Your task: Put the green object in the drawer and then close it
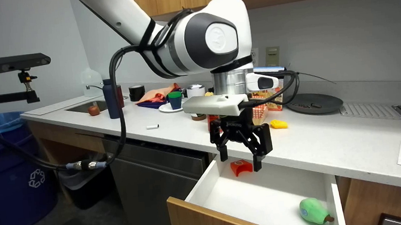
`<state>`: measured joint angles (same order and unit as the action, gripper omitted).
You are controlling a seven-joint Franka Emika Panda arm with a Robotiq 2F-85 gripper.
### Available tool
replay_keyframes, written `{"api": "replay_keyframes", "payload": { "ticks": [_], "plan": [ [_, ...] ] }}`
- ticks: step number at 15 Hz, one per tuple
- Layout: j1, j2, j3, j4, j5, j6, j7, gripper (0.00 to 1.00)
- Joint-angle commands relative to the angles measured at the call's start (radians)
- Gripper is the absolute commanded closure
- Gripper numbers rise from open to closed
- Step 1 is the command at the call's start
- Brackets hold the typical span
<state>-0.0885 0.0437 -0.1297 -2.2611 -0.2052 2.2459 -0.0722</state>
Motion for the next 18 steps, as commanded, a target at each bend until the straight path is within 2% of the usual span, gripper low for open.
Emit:
{"api": "replay_keyframes", "payload": {
  "ticks": [1,2,4,9,18],
  "plan": [
    [-0.009,-0.135,0.004,-0.102,-0.036,-0.086,0.037,0.00],
    [-0.052,0.050,-0.036,-0.014,-0.014,-0.001,-0.042,0.00],
    [-0.076,0.078,-0.062,-0.015,-0.008,0.009,-0.063,0.00],
    [-0.164,0.270,-0.109,0.030,0.017,0.113,-0.137,0.00],
    [-0.206,0.372,-0.049,0.091,0.112,0.170,-0.217,0.00]
  ]
}}
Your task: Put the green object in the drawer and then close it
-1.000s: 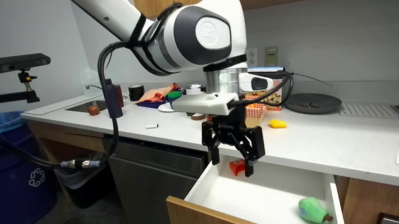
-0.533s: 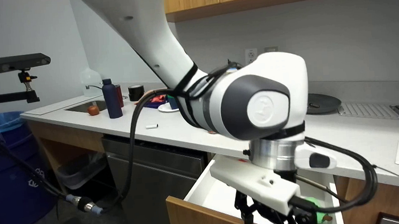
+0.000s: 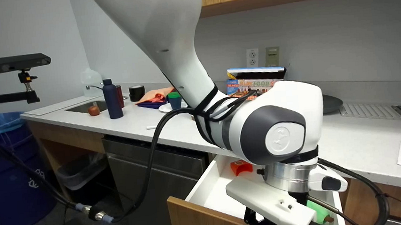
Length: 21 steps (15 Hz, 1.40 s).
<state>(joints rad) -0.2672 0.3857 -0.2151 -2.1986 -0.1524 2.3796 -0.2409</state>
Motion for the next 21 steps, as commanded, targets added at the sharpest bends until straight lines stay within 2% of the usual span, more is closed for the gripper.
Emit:
{"api": "replay_keyframes", "payload": {
  "ticks": [1,5,9,12,16,21],
  "plan": [
    [-0.032,0.035,0.047,0.033,0.085,0.047,-0.058,0.00],
    [-0.049,0.061,0.105,0.062,0.204,0.050,-0.107,0.00],
    [-0.043,0.121,0.153,0.110,0.274,0.076,-0.111,0.00],
    [-0.034,0.180,0.179,0.162,0.283,0.140,-0.099,0.00],
    [-0.009,0.242,0.194,0.223,0.249,0.293,-0.083,0.00],
    [-0.017,0.312,0.232,0.305,0.257,0.439,-0.067,0.00]
  ]
}}
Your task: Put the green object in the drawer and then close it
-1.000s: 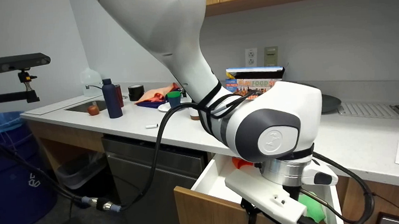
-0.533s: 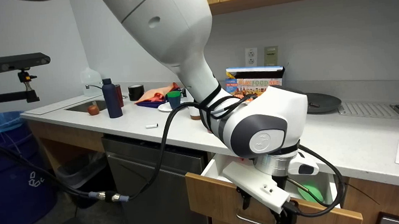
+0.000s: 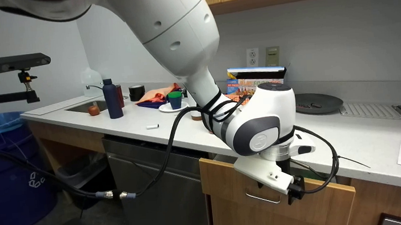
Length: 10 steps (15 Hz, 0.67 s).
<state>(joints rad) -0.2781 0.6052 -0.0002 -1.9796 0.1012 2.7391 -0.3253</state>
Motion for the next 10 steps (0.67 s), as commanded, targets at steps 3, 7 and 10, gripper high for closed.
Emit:
{"api": "replay_keyframes", "payload": {
  "ticks": [3,7,10],
  "plan": [
    [-0.022,0.119,0.042,0.126,0.011,0.111,0.032,0.00],
    [-0.040,0.126,0.046,0.133,0.001,0.115,0.040,0.00],
    [-0.069,0.082,0.059,0.100,0.005,0.085,0.026,0.00]
  ]
}}
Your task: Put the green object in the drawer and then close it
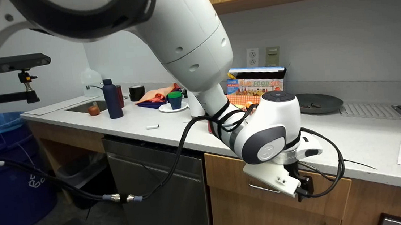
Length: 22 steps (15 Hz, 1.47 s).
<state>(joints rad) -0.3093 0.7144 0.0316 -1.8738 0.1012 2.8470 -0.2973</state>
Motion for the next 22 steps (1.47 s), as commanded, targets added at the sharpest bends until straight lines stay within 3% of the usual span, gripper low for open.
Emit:
{"api": "replay_keyframes", "payload": {
  "ticks": [1,7,15,22],
  "plan": [
    [-0.038,-0.042,0.023,-0.013,0.004,-0.044,0.005,0.00],
    [-0.038,-0.206,0.026,-0.089,0.037,-0.250,0.000,0.00],
    [-0.004,-0.468,0.055,-0.218,0.148,-0.361,-0.087,0.00],
    [0.042,-0.621,0.000,-0.298,0.204,-0.450,-0.178,0.00]
  ]
}}
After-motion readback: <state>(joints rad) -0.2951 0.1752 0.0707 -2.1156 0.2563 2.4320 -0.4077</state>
